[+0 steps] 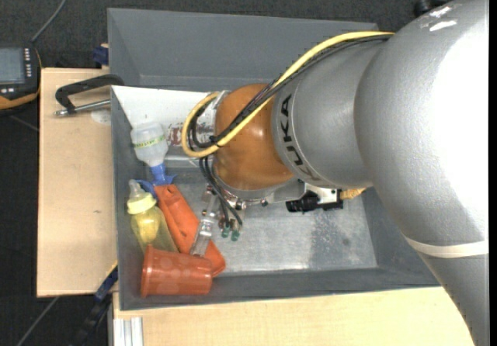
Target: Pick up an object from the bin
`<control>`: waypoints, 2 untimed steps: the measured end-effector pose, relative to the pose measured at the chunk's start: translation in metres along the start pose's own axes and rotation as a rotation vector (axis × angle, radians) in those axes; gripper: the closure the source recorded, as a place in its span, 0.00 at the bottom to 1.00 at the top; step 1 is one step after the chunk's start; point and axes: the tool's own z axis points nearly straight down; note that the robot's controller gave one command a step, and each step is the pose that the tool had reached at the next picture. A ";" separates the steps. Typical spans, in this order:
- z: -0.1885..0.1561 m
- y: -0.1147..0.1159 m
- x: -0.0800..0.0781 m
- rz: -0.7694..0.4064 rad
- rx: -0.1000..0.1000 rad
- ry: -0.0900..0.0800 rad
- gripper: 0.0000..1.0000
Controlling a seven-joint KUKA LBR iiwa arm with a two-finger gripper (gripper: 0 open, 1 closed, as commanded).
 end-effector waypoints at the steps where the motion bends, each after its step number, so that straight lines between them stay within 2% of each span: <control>1: 0.038 0.001 0.001 -0.005 -0.004 -0.012 0.00; 2: 0.041 -0.019 0.002 0.133 -0.003 -0.001 1.00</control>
Offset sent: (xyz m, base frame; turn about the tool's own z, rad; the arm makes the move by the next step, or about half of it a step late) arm -0.0083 -0.0191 -0.0422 0.1341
